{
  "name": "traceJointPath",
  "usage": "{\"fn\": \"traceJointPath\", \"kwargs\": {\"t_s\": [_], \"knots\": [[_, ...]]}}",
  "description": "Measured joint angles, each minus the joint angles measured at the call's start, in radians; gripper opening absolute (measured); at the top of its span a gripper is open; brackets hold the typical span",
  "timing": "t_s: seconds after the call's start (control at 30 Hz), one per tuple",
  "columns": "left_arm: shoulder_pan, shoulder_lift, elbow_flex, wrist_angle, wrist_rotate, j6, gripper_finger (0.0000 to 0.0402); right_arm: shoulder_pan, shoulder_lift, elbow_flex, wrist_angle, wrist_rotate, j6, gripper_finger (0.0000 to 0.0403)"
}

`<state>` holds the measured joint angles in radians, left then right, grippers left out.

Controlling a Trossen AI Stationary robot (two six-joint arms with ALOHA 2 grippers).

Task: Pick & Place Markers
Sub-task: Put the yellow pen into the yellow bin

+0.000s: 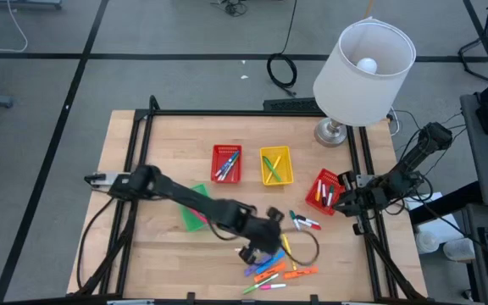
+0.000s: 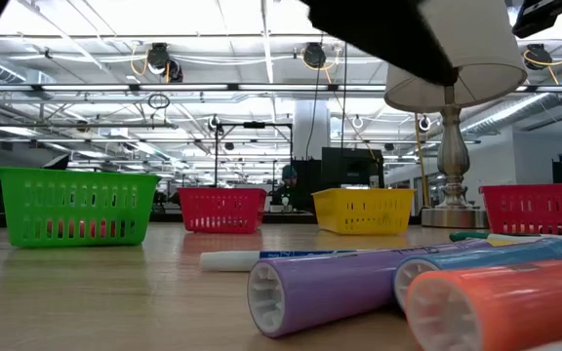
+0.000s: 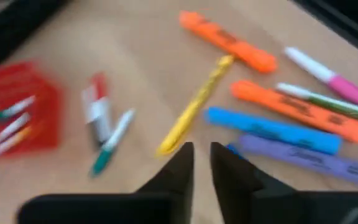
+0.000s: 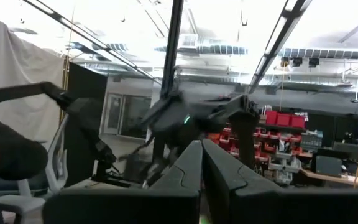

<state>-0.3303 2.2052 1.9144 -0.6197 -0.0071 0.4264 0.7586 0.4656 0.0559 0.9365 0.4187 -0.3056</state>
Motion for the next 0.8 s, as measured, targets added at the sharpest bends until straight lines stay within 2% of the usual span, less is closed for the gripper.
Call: {"fn": "traceJointPath", "kwargs": {"t_s": [0.1, 0.3, 0.37, 0.8], "knots": [[-0.004, 0.094, 0.104, -0.055, 0.073, 0.124, 0.0121, 0.0, -0.001, 0.0, 0.002, 0.0, -0.003, 0.0], [0.001, 0.177, 0.172, 0.101, 0.095, 0.27, 0.0207, 0.0, -0.001, -0.001, 0.001, -0.001, -0.015, 0.0], [0.011, 0.186, 0.172, 0.121, 0.144, 0.3, 0.0223, 0.0, 0.0, -0.001, 0.001, -0.001, -0.016, 0.0], [0.133, 0.239, 0.169, 0.084, 0.394, 0.265, 0.0234, 0.0, -0.001, -0.002, 0.001, -0.002, -0.021, 0.0]]}}
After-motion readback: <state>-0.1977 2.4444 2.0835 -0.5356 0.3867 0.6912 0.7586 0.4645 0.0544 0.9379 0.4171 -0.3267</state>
